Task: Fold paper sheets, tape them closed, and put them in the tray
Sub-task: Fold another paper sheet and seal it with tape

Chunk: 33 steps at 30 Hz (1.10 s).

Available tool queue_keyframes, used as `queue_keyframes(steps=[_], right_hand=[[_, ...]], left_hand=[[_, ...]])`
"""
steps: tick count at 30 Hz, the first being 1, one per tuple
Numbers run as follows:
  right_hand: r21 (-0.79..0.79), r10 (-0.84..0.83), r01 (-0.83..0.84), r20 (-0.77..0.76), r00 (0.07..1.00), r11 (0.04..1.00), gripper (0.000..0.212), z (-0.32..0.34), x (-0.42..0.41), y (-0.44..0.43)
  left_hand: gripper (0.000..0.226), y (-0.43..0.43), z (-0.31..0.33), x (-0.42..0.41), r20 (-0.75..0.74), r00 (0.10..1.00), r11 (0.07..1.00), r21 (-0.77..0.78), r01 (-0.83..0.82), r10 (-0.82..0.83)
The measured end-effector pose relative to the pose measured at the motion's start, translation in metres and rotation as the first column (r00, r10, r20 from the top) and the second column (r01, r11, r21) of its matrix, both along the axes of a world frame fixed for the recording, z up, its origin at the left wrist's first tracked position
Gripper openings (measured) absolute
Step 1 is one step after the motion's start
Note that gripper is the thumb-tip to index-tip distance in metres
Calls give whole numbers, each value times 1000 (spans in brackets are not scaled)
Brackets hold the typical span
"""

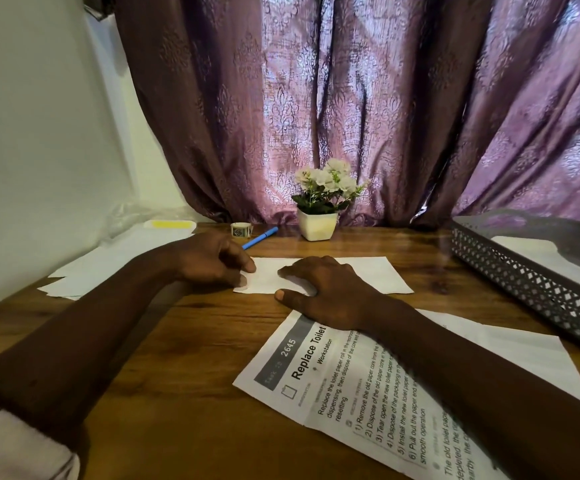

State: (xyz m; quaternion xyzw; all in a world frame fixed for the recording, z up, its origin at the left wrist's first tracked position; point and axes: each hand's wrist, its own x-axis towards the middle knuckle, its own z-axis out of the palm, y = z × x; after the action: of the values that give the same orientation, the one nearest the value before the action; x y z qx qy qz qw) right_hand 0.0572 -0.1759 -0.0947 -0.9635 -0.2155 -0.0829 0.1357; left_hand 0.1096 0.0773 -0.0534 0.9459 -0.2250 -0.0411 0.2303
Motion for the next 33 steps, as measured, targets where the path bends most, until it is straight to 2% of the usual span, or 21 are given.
queue_keyframes(steps=[3,5,7,10,12,14,16,19,22,25,28,31,33], right_hand=[[51,-31,31,9,999,998,61,4,1,0],[73,-41,42,-7,999,996,58,6,2,0],[73,-37,37,-5,999,997,57,4,3,1],[63,-19,18,24,1000,998,58,3,3,-2],[71,-5,3,31,1000,997,60,3,5,-5],[118,2,-4,12,1000,993,61,3,7,-8],[122,12,-17,42,999,992,56,2,10,-11],[103,4,-18,131,991,995,34,5,10,-11],[153,-45,24,138,989,988,26,8,11,-10],[255,-57,31,95,994,966,33,7,11,-13],[286,-16,-12,95,995,958,40,6,8,-16],[227,-6,-39,195,981,973,50,10,2,-17],[160,-1,-50,299,954,986,57,15,-3,-17]], left_hand=[[95,7,2,-8,-100,995,998,53,35,-30],[103,7,-2,-13,-61,997,996,70,60,-56],[88,5,-5,-18,29,997,995,73,67,-69],[50,1,-13,-25,218,974,997,68,44,-57],[39,-3,-15,-30,327,941,993,107,54,-86],[40,-7,-16,-33,388,914,980,196,46,-121],[53,-10,-14,-36,386,916,970,241,19,-114],[68,-10,-11,-39,322,942,979,201,26,-91],[56,-10,-11,-38,312,946,991,125,47,-84],[42,-14,-12,-36,378,919,988,145,56,-108],[38,-14,-14,-34,384,919,990,130,48,-95],[31,-19,-19,-33,492,861,982,187,37,-126],[31,-22,-23,-32,591,801,992,117,36,-99]])
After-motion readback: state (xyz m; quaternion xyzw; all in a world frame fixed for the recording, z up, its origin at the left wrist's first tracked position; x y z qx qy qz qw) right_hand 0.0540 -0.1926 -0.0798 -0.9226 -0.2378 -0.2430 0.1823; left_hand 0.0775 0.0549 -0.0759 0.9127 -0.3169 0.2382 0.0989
